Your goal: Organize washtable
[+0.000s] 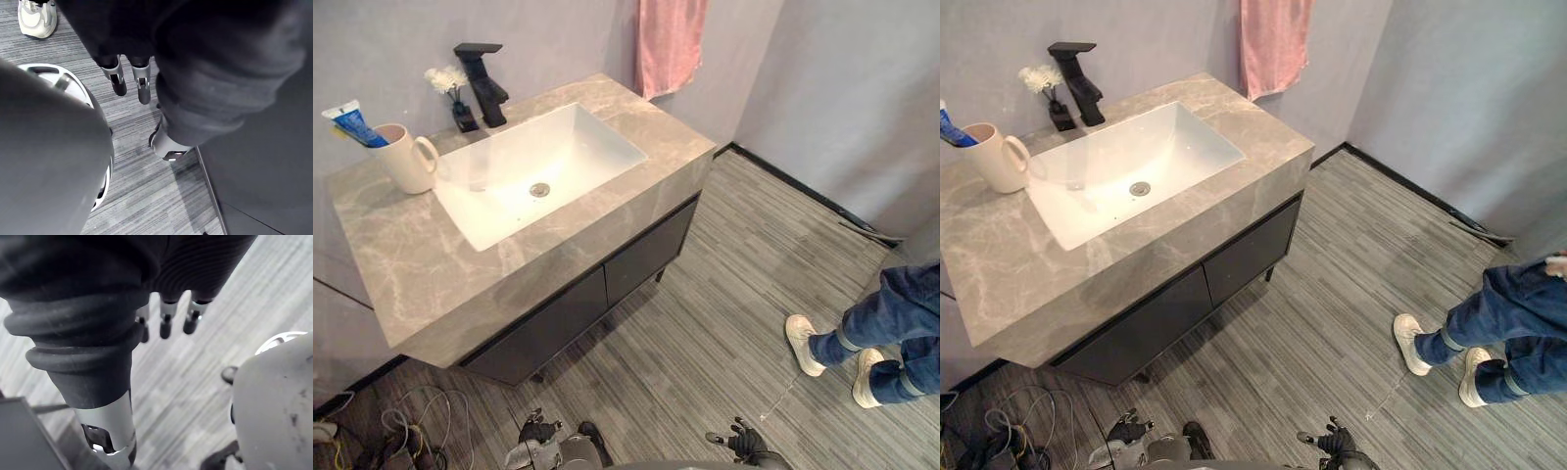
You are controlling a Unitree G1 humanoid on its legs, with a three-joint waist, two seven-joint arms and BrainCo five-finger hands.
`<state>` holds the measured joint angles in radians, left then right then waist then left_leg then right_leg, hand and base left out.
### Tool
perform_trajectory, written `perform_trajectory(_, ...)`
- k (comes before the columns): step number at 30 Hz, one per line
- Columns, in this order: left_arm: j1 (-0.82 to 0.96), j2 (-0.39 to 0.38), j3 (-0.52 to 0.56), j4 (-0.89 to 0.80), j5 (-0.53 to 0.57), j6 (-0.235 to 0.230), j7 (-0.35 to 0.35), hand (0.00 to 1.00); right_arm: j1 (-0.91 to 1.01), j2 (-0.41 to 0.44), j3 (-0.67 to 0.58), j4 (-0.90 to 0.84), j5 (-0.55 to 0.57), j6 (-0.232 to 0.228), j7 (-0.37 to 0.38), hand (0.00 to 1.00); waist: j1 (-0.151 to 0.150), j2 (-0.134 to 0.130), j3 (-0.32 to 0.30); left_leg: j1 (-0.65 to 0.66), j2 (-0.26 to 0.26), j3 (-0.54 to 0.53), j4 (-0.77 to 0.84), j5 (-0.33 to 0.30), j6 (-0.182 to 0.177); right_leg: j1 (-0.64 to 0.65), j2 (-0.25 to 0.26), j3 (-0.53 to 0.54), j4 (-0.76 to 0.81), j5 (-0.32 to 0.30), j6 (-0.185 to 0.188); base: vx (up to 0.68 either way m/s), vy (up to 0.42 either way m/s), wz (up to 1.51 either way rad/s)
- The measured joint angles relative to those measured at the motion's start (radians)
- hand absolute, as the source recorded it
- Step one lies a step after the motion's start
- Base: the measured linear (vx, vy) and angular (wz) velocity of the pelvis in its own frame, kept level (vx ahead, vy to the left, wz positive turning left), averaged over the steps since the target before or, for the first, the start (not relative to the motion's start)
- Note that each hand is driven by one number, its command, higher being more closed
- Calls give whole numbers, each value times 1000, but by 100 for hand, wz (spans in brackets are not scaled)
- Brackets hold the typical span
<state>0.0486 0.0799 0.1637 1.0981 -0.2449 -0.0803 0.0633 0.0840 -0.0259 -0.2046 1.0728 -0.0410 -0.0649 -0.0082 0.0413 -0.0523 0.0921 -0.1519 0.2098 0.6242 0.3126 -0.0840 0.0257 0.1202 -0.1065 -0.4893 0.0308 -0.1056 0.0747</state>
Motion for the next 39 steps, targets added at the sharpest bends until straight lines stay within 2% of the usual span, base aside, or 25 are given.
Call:
perform_trajectory(2, -2, 3, 33, -6, -2, -2, -7, 0, -9, 0, -13, 3, -1, 2, -6, 0, 3, 1, 21, -11, 1, -146, 61, -2, -2, 5, 7, 54, 6, 4, -7, -68, 4, -74)
perform_trajectory(3, -2, -6, 57, -8, -10, -4, -9, 0, -14, 0, -11, 1, 0, 3, -8, 0, 4, 3, 36, -29, -11, -314, 111, -18, -25, 2, 15, 109, 13, 12, -13, -84, 79, -134)
perform_trajectory(4, 4, -23, 79, -8, -21, -4, -10, 0, -16, -6, -3, 2, -1, 3, -9, 0, 23, 27, 39, -31, -38, -524, 129, -69, -76, -5, 22, 184, 23, 18, -14, -59, 159, -162)
perform_trajectory(6, 18, -37, 93, -9, -42, -4, -15, 0, -18, -21, 24, 3, -2, 4, -8, 0, 47, 52, 40, 10, -76, -789, 143, -151, -105, -50, 51, 323, 50, 26, -15, -30, 318, -227)
perform_trajectory(7, 27, -36, 106, -9, -54, -4, -15, 0, -19, -26, 45, 1, -12, 2, -6, 0, 61, 53, 38, 43, -91, -899, 140, -199, -112, -96, 71, 435, 72, 25, -20, -36, 275, -255)
perform_trajectory(8, 35, -37, 114, -8, -56, -4, -16, 0, -23, -28, 56, 0, -14, 4, -7, 0, 61, 54, 37, 60, -95, -944, 133, -227, -115, -116, 82, 488, 80, 29, -18, -56, 264, -255)
perform_trajectory(9, 54, -38, 114, -7, -56, -2, -15, 0, -30, -34, 63, -7, -15, 2, -5, 0, 55, 72, 27, 96, -96, -1011, 98, -295, -129, -153, 107, 576, 83, 45, -7, -61, 202, -234)
perform_trajectory(10, 62, -27, 116, -7, -57, 0, -15, 0, -37, -29, 68, -1, -22, 3, -5, 0, 53, 56, 25, 110, -114, -943, 83, -309, -102, -181, 105, 650, 71, 71, -2, -57, 236, -208)
perform_trajectory(12, 67, -16, 116, -7, -58, -4, -15, 0, -36, -27, 69, 6, -44, 5, 10, 0, 50, 28, 14, 116, -127, -853, 87, -308, -84, -184, 86, 714, 21, 123, 7, -44, 235, -144)
perform_trajectory(14, 69, -10, 116, -6, -55, -4, -15, 0, -33, -21, 68, 14, -70, 6, 11, 0, 46, 15, -1, 125, -144, -798, 81, -309, -70, -189, 64, 724, -11, 148, 24, -18, 233, -88)
perform_trajectory(16, 66, -7, 111, -3, -25, -2, -15, 0, -36, -20, 64, 21, -77, 6, 11, 0, 25, 18, -4, 137, -162, -769, 70, -308, -58, -188, 46, 712, -27, 157, 32, 62, 176, -40)
perform_trajectory(21, 57, -20, 79, 1, -5, -2, -15, 0, -31, -22, 41, 29, -53, 6, 9, 0, 22, 35, -26, 176, -178, -702, 37, -316, -44, -207, 36, 743, -32, 159, 36, 90, 98, -50)
perform_trajectory(24, 55, -20, 69, 9, 30, -3, -15, 0, -35, -23, 36, 29, -48, 7, 4, 0, 16, 44, -31, 196, -182, -635, 26, -325, -28, -234, 45, 790, -32, 174, 50, 79, 52, -87)
perform_trajectory(26, 52, -18, 70, 23, 45, -3, -14, 0, -38, -24, 40, 20, -48, 9, 1, 0, 8, 48, -33, 205, -181, -582, 21, -324, -26, -263, 68, 841, -30, 208, 35, 54, 36, -116)
perform_trajectory(28, 47, -13, 78, 43, 46, 1, -12, 0, -40, -24, 70, -17, -48, 6, -13, 0, 0, 50, -29, 154, -185, -497, 130, -315, -17, -334, 112, 911, -21, 310, 3, 27, 81, -182)
perform_trajectory(29, 44, -3, 87, 43, 47, 2, -12, 0, -43, -16, 84, -32, -48, 7, -15, 0, 4, 24, -17, 94, -189, -486, 226, -317, -20, -358, 102, 923, -18, 345, -7, -129, 170, -195)
perform_trajectory(30, 22, 16, 92, 42, 65, 0, -12, 0, -67, -4, 89, -42, -49, 7, -20, 0, -4, -5, 2, -25, -202, -493, 310, -367, 41, -398, 92, 920, -54, 441, -41, -207, 179, -188)
perform_trajectory(31, -1, 36, 100, 39, 86, 7, -11, 0, -84, 10, 80, -41, -51, 12, -34, 0, -1, -7, 19, -48, -154, -415, 146, -280, 90, -413, 107, 815, -129, 558, -78, -229, 155, -199)
perform_trajectory(32, 2, 42, 117, 37, 96, 12, -10, 0, -93, 28, 77, -41, -51, 19, -36, 0, 3, -25, 33, -28, -154, -338, 115, -256, 82, -437, 103, 686, -78, 496, -78, -154, 103, -214)
perform_trajectory(33, 16, 35, 143, 38, 104, 26, -10, 0, -90, 44, 78, -59, -49, 22, -31, 0, -5, -23, 37, 6, -134, -252, 54, -231, 91, -456, 103, 433, 64, 343, -102, -105, 125, -231)
perform_trajectory(34, 24, 23, 161, 42, 117, 52, -19, 0, -83, 40, 74, -66, -48, 23, -31, 0, 4, -3, 49, 66, -116, -163, -13, -204, 94, -432, 102, 261, 186, 222, -125, -96, 150, -231)
perform_trajectory(36, 49, 16, 163, 42, 144, 68, -23, 0, -84, 29, 75, -59, -48, 24, -33, 0, -3, 16, 54, 121, -121, -79, -82, -170, 80, -376, 87, 156, 273, 129, -111, -123, 136, -207)
perform_trajectory(37, 49, 11, 161, 40, 164, 76, -24, 0, -86, 10, 74, -54, -48, 23, -34, 0, -8, 28, 49, 124, -134, -25, -119, -149, 52, -343, 48, 78, 324, 78, -114, -200, 106, -182)
perform_trajectory(38, 45, 9, 161, 38, 167, 74, -25, 0, -89, 5, 74, -43, -48, 25, -33, 0, -8, 28, 49, 116, -143, -13, -126, -137, 31, -334, 28, 41, 335, 66, -130, -242, 68, -173)
perform_trajectory(39, 38, 11, 161, 31, 166, 73, -27, 0, -93, 0, 64, -14, -48, 32, -32, 0, -4, 17, 43, 89, -174, -25, -132, -106, -20, -320, -25, -36, 333, 47, -152, -154, -30, -146)
